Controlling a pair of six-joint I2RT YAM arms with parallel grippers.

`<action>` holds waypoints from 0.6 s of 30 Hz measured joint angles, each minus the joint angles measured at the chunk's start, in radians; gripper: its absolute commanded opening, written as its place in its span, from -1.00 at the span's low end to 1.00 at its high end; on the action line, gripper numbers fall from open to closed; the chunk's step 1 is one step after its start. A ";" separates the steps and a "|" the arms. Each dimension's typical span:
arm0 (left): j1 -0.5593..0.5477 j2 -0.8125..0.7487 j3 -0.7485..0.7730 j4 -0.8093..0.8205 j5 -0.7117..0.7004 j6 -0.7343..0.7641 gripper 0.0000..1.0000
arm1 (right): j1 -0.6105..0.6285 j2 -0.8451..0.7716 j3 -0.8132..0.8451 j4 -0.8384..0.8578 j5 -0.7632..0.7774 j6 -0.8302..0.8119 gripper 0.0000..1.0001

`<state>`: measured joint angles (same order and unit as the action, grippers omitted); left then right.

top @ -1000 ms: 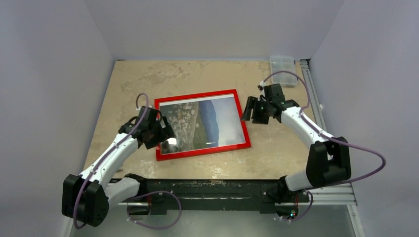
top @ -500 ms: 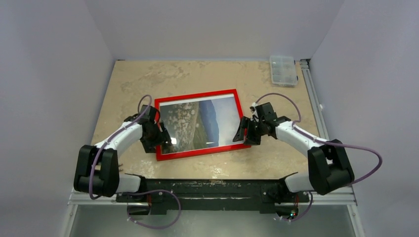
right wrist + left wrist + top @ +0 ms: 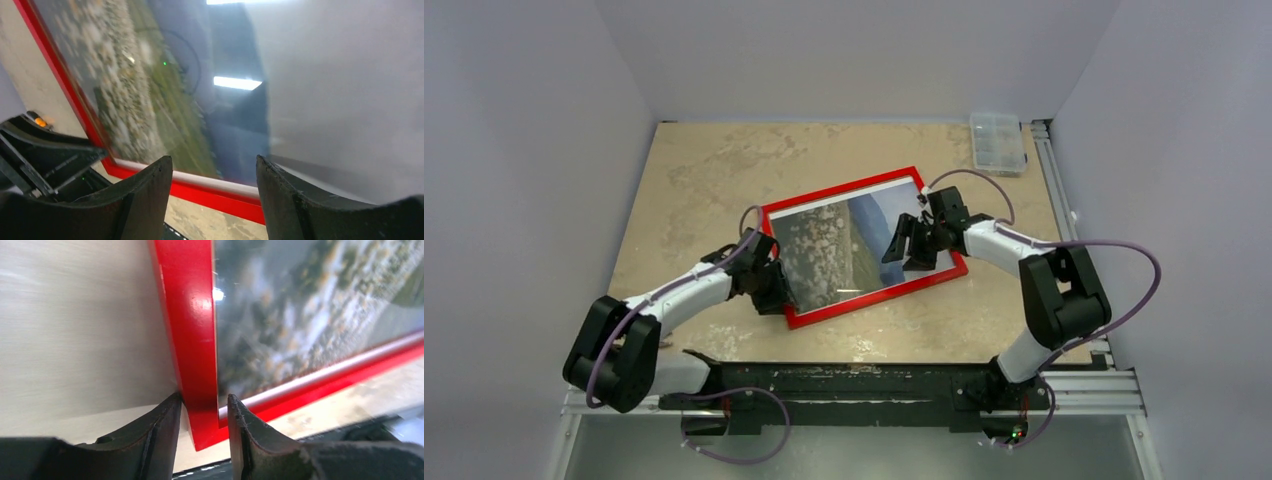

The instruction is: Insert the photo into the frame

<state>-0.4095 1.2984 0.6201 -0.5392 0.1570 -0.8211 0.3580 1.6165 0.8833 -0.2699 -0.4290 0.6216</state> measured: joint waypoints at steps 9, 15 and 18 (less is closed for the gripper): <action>-0.247 0.068 -0.036 0.298 0.102 -0.242 0.12 | 0.000 -0.115 0.103 -0.156 0.080 -0.101 0.24; -0.302 0.039 -0.018 0.290 0.047 -0.287 0.54 | -0.031 -0.310 -0.021 -0.235 0.149 -0.117 0.25; -0.303 -0.045 -0.016 0.192 -0.027 -0.283 0.58 | -0.054 -0.334 -0.096 -0.275 0.179 -0.114 0.24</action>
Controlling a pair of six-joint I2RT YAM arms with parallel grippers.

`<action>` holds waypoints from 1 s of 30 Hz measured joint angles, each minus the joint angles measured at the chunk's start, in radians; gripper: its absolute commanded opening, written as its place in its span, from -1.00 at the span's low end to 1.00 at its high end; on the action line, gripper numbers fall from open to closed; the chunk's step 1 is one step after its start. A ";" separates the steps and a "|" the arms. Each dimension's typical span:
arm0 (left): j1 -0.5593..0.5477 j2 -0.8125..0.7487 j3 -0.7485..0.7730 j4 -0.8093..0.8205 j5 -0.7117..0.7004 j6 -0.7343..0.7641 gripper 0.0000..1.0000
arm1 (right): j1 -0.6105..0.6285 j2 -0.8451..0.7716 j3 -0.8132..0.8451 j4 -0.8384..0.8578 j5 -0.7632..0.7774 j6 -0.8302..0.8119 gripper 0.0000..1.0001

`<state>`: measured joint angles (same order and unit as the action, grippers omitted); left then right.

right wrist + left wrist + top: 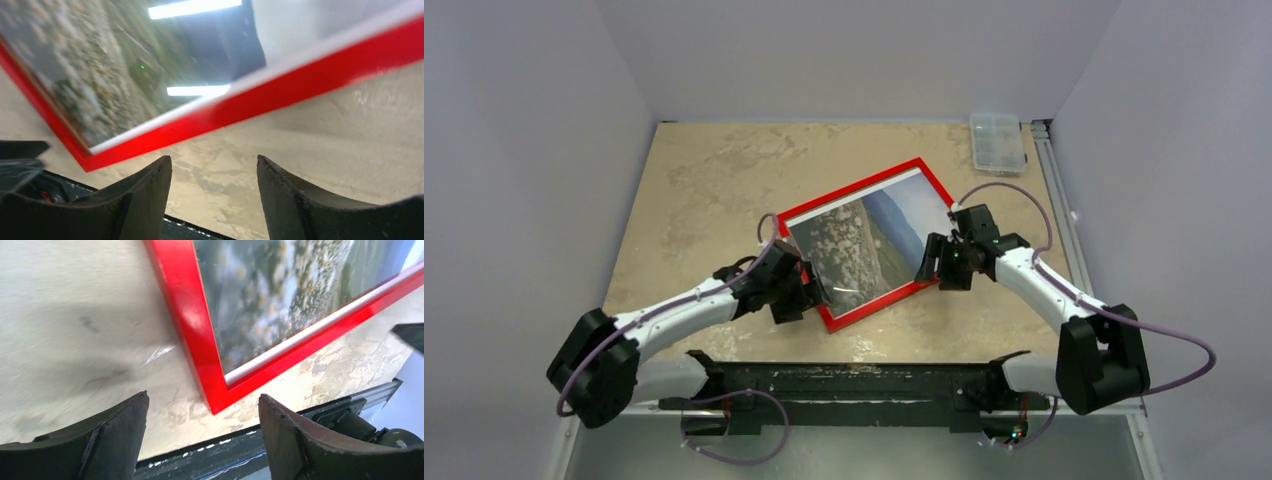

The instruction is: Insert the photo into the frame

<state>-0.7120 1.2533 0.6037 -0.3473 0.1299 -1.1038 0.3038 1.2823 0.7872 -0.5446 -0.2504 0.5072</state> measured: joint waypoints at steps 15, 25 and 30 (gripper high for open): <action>0.000 -0.377 0.165 -0.347 -0.245 0.051 0.59 | -0.003 0.159 -0.028 0.016 0.052 0.061 0.21; 0.000 -0.330 0.165 -0.380 -0.246 0.069 0.58 | -0.003 0.266 0.063 0.051 0.071 0.105 0.18; 0.000 -0.301 0.165 -0.388 -0.247 0.085 0.59 | 0.004 0.364 0.167 0.034 0.117 0.090 0.03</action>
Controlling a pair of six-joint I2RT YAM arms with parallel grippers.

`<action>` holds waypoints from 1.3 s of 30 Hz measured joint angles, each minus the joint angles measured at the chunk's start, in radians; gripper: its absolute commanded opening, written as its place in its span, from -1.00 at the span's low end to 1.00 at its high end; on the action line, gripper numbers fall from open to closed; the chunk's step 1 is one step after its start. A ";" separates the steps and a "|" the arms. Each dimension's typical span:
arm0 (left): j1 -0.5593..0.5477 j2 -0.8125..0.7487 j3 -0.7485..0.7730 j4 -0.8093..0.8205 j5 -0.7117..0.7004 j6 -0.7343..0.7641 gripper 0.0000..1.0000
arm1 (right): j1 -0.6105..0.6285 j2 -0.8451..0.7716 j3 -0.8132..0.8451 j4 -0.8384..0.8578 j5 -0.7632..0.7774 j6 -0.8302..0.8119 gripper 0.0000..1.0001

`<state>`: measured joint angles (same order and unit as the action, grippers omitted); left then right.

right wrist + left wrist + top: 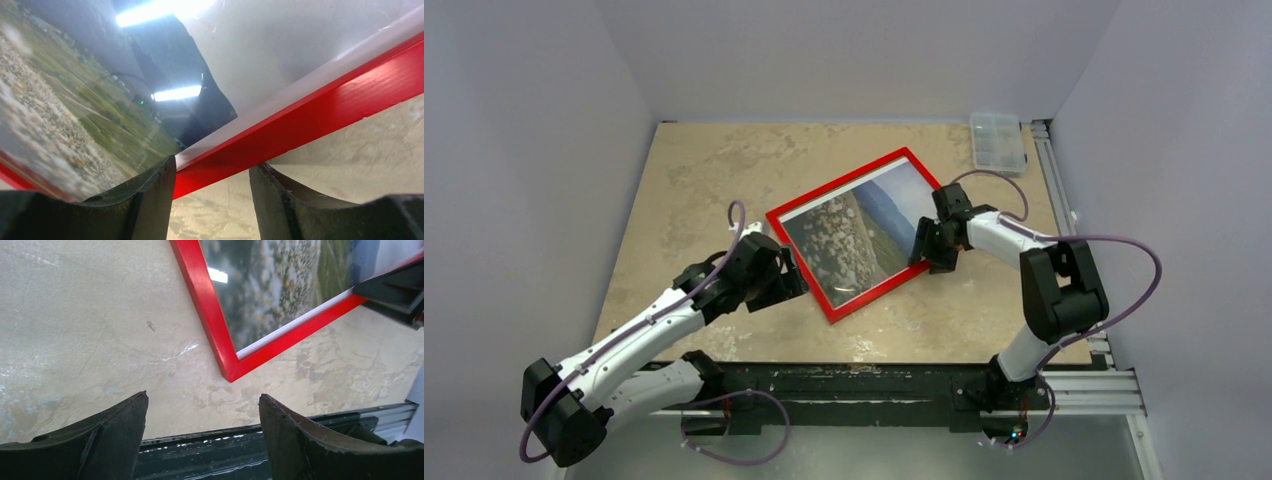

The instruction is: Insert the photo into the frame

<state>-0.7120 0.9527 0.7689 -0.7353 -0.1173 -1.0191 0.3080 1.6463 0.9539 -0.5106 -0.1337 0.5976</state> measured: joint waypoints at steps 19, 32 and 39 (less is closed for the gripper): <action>0.000 0.015 0.010 -0.054 -0.023 0.044 0.58 | 0.060 0.229 0.307 -0.031 0.174 -0.097 -1.00; 0.000 0.024 0.010 -0.066 -0.028 0.044 0.59 | 0.056 0.362 0.515 -0.153 0.170 -0.181 -0.08; 0.000 0.065 0.010 -0.058 -0.021 0.044 0.58 | 0.051 0.267 0.356 -0.088 0.131 -0.188 -0.14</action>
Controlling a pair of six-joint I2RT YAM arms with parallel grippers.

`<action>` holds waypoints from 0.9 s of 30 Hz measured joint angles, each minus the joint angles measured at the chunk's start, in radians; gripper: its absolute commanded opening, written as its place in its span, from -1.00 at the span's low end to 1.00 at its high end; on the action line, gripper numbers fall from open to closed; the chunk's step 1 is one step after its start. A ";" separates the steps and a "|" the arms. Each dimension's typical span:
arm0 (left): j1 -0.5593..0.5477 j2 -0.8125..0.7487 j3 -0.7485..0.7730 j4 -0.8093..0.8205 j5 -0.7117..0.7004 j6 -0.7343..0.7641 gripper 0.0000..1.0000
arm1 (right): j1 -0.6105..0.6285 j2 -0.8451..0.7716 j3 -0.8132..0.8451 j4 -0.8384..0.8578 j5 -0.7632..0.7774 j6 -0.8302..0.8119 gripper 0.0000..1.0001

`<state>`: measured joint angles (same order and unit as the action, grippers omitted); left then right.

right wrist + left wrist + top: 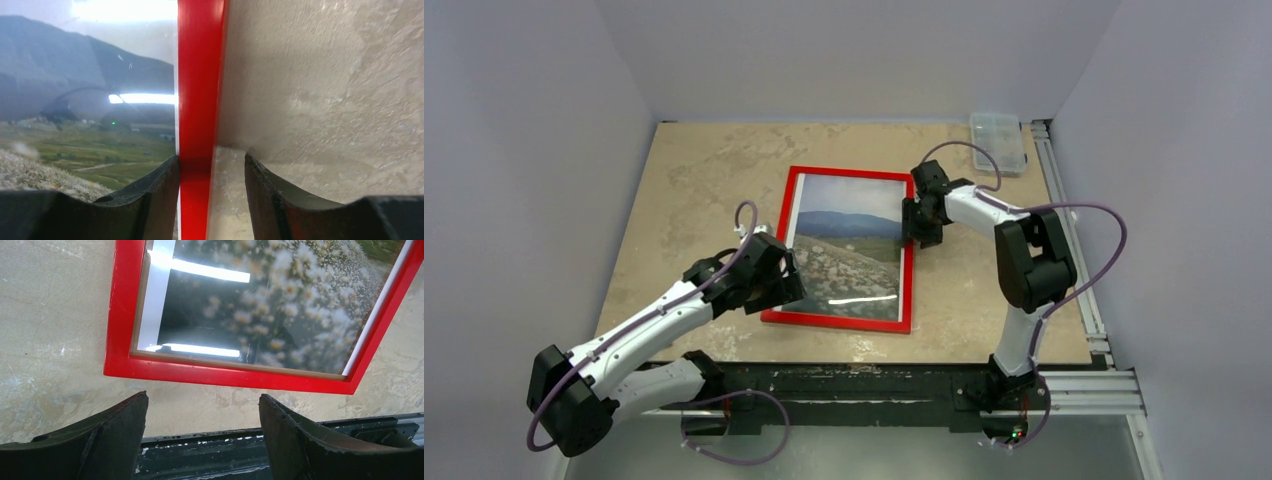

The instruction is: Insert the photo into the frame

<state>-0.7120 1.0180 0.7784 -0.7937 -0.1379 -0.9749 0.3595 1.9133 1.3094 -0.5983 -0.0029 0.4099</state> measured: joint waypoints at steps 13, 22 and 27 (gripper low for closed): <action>0.005 0.031 -0.002 0.042 0.031 0.000 0.59 | 0.003 -0.034 -0.060 0.045 -0.058 0.027 -0.99; 0.038 0.054 -0.031 0.082 0.076 0.000 0.59 | -0.068 0.074 0.105 -0.040 -0.061 -0.021 -1.00; 0.046 0.054 -0.042 0.092 0.087 0.000 0.59 | -0.121 0.093 0.134 -0.041 -0.056 -0.042 -1.00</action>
<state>-0.6659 1.0718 0.7364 -0.7021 -0.0509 -0.9749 0.2390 2.0060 1.4437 -0.6392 -0.0589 0.3683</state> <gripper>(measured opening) 0.791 0.240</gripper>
